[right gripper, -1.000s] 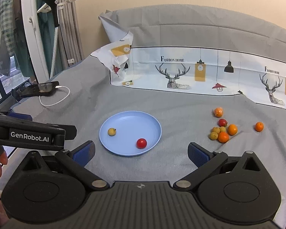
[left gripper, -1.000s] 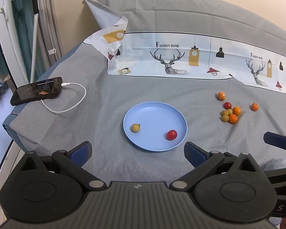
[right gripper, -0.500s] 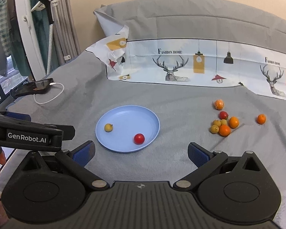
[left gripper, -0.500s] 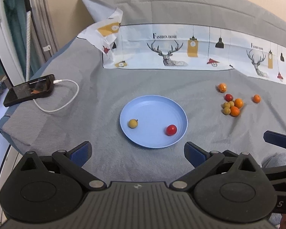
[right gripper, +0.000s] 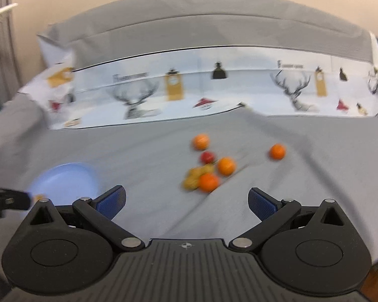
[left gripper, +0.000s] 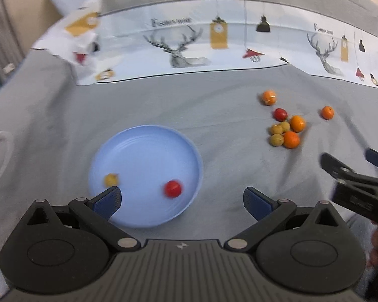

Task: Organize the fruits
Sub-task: 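Grasp a yellow plum with the left tool while the right tool grasps an orange mandarin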

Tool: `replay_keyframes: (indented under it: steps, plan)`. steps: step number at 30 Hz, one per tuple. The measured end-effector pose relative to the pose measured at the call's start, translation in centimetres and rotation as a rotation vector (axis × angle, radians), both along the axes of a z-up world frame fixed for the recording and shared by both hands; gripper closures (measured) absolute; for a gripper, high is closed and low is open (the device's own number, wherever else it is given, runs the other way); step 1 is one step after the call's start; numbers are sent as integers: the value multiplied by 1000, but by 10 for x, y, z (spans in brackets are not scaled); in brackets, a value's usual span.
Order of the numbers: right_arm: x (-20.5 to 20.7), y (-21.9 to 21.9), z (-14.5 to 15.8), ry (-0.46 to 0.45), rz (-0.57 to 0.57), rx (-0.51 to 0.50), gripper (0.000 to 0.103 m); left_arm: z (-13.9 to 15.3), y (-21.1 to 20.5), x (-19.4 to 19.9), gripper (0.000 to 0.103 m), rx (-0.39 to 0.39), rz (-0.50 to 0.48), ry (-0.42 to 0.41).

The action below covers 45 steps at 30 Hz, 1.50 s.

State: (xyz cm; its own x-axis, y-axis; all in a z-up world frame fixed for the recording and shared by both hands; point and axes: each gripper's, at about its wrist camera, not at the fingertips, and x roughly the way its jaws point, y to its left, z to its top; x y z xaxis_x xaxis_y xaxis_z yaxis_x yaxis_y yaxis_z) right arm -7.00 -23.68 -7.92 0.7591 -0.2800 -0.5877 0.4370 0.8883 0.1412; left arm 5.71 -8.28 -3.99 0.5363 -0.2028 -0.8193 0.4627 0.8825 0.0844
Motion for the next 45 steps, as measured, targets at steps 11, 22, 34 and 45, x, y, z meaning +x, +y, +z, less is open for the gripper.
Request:
replay_keyframes:
  steps: [11,22,34,45]
  plan:
    - [117,-71,-102,161,202,-166,1,-59,-106,59,0,90,-90,15]
    - [119,-103,-138,181,191,-182,1,-108,-179,79,0,105,-231,78]
    - [133,-101,-137,149,197,-35,41,-120,-189,96,0,114,-185,102]
    - [84,-163,-147,159,-79,48,66,-142,-221,100,2,51,-233,218]
